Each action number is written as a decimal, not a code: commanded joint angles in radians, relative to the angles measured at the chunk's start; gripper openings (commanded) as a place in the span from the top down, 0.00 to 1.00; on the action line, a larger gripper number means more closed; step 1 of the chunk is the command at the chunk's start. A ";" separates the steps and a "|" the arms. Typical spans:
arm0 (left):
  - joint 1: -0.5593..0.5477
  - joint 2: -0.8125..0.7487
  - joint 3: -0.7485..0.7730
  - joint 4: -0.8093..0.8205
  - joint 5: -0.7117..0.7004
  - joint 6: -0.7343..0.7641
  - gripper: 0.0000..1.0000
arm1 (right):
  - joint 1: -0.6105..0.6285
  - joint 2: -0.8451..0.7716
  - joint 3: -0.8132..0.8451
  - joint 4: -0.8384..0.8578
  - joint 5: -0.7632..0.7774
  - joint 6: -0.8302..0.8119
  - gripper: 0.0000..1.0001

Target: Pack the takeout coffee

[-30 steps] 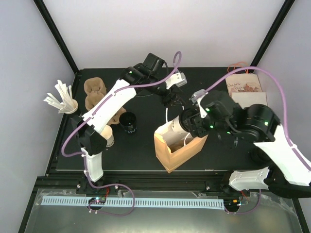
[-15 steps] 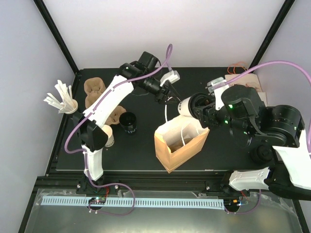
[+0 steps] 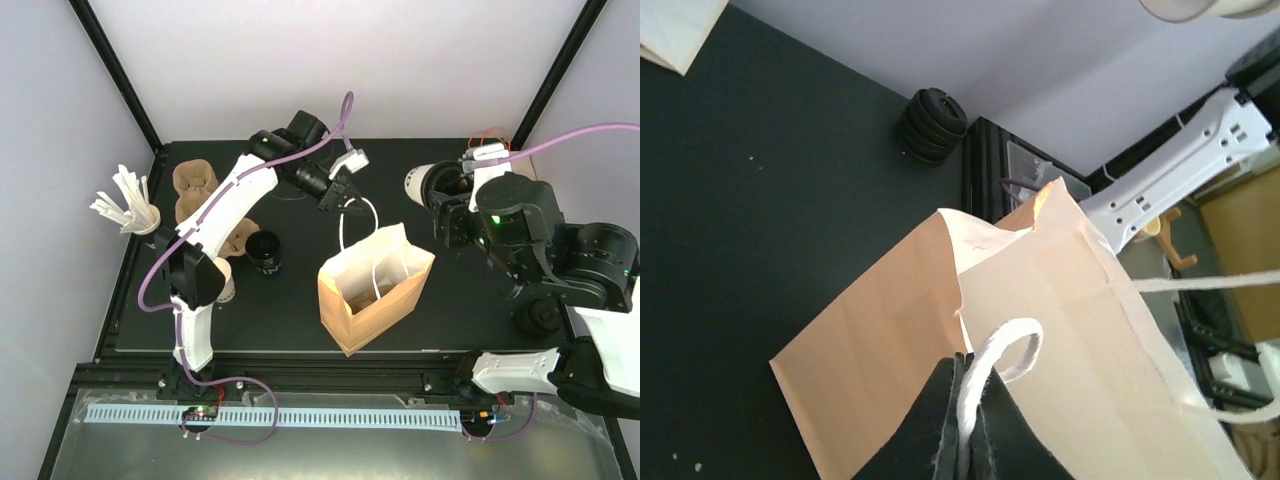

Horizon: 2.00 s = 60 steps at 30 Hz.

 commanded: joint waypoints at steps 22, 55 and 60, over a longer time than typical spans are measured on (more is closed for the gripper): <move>0.071 -0.490 -0.657 0.756 -0.423 -1.169 0.99 | -0.297 0.146 -0.131 0.293 -0.208 0.045 0.55; 0.196 -0.473 -0.296 0.485 -0.472 -0.424 0.02 | -0.296 0.127 -0.123 0.173 -0.289 0.207 0.53; 0.196 -0.378 -0.320 0.568 -0.289 -0.271 0.01 | -0.297 0.089 -0.139 0.113 -0.223 0.240 0.53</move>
